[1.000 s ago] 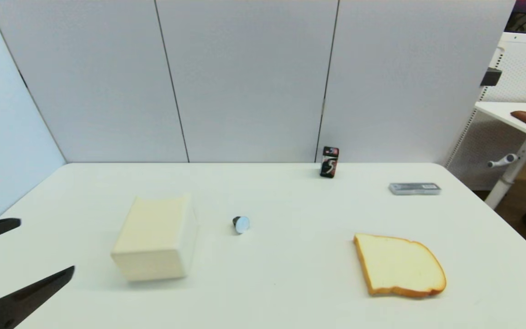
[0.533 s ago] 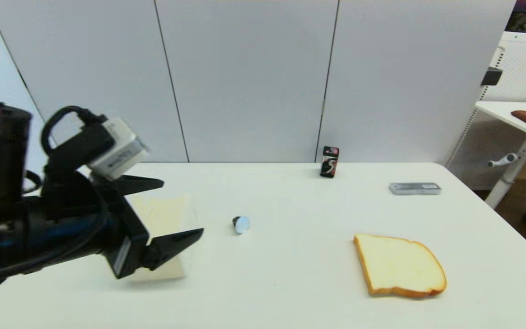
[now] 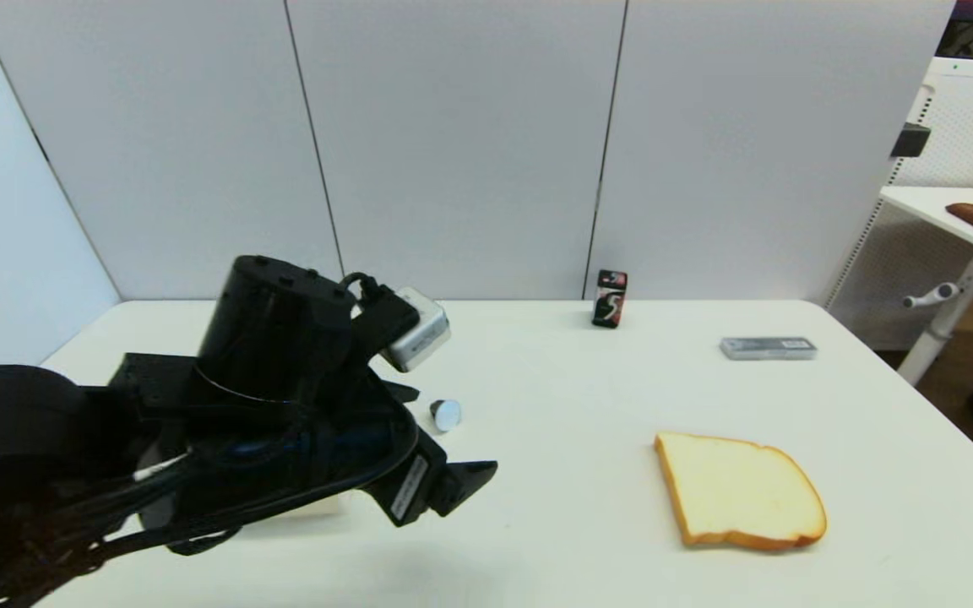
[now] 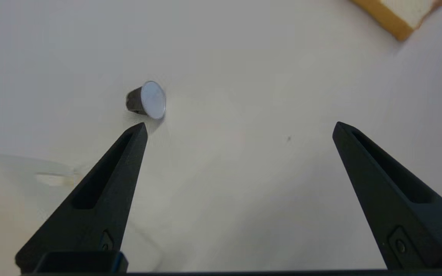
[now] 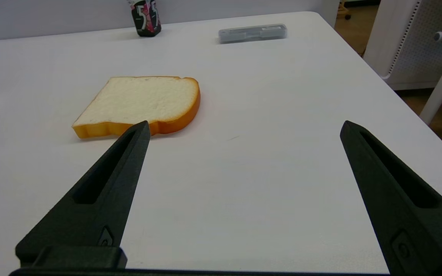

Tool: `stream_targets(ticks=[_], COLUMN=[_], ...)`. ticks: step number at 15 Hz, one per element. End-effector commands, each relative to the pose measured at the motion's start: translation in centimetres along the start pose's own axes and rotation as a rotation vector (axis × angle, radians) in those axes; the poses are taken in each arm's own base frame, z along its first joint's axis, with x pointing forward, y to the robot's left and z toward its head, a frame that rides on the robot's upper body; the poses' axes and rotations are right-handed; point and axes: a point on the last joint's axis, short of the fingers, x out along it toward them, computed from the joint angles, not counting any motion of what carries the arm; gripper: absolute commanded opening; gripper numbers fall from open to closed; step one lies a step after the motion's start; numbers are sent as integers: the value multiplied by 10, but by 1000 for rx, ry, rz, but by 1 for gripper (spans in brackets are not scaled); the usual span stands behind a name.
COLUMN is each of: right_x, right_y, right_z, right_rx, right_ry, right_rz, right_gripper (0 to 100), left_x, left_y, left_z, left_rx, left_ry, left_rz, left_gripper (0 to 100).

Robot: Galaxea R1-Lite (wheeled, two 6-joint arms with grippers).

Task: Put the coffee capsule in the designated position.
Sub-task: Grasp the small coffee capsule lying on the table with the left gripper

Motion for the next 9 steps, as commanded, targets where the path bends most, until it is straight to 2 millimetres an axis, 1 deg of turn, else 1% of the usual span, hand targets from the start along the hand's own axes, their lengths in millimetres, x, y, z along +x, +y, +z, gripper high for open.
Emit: stream_targets(ticks=[1, 5, 7, 9], right_x=[0, 0, 0, 0], right_y=[0, 0, 0, 0], right_z=[0, 0, 0, 0], right_rx=[1, 1, -1, 1], right_ry=[1, 2, 1, 1], right_rz=[0, 2, 0, 0], right_gripper=[100, 100, 100, 100], left_x=[47, 81, 96, 112], left_y=[-21, -26, -25, -24], left_z=[-1, 5, 5, 12], left_rx=[-142, -295, -301, -321], left_ry=[24, -25, -42, -122], left_rz=[136, 302, 410, 514], left_gripper=[100, 100, 100, 100])
